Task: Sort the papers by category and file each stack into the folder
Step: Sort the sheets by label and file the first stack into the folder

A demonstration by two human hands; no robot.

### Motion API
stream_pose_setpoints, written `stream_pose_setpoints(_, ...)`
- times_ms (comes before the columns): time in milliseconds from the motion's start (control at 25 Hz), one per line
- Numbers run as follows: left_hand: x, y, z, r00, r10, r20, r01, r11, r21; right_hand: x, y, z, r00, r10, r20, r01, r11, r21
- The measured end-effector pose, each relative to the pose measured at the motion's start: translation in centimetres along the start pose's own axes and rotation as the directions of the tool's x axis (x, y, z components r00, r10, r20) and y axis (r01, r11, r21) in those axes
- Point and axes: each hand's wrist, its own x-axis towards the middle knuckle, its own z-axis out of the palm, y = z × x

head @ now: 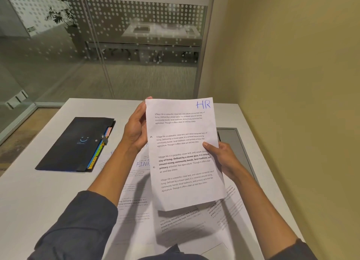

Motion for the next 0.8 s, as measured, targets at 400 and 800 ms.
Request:
stream_pose_setpoints(400,-3.1,-2.3,-1.6,0.946,-0.302,0.115,0.259,0.922,0.287,-0.2,-0.4,0.5,0.993,-0.042,-0.107,0.053,0.992,0.11)
stream_pose_setpoints(800,-5.4,-4.5,-2.1,0.993,-0.121,-0.003,0.096,0.778,0.621,-0.1,-2.2,1.2,0.877,-0.339,-0.341,0.216,0.911,-0.352)
